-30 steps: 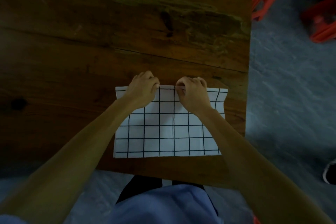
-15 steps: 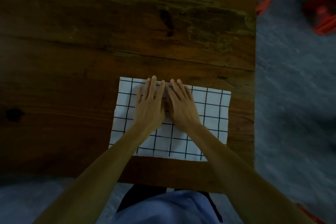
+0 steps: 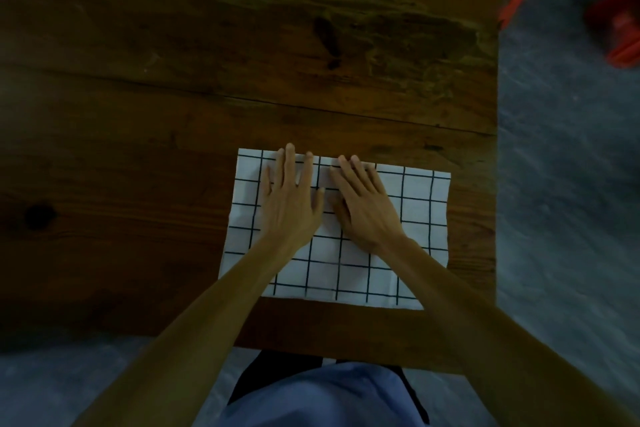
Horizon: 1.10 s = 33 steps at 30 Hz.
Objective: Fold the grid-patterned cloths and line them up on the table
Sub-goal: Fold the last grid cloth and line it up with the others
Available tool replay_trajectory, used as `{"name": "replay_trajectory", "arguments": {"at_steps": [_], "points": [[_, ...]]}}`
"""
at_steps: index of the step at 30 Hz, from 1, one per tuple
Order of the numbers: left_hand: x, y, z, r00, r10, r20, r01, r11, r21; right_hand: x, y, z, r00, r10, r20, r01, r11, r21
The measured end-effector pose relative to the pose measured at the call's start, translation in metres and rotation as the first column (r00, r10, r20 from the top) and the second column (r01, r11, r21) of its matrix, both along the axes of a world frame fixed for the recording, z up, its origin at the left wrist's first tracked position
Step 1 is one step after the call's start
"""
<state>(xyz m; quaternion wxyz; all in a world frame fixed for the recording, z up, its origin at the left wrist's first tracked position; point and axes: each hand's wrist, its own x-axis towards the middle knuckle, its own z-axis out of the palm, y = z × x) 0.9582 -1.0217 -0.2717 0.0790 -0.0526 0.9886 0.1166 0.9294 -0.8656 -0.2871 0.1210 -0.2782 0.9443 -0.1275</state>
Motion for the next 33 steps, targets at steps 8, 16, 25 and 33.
{"name": "replay_trajectory", "arguments": {"at_steps": [8,16,25,33], "points": [[0.001,-0.014,-0.010,0.999,0.023,0.042,-0.022,0.999,-0.027,-0.003,-0.025,0.004,0.994,-0.106,0.035,0.106,0.994,0.016],[0.014,-0.053,-0.003,0.986,0.164,0.036,-0.160,0.982,-0.098,0.006,0.088,0.008,0.919,-0.394,0.004,0.387,0.903,0.187],[-0.024,0.027,-0.012,0.988,-0.132,0.086,0.138,0.989,-0.060,-0.005,-0.020,0.013,0.952,-0.283,0.117,0.281,0.959,0.033],[-0.007,-0.049,-0.013,0.998,0.010,0.057,-0.005,0.995,-0.095,0.004,0.073,0.006,0.873,-0.487,-0.001,0.483,0.865,0.138]]}}
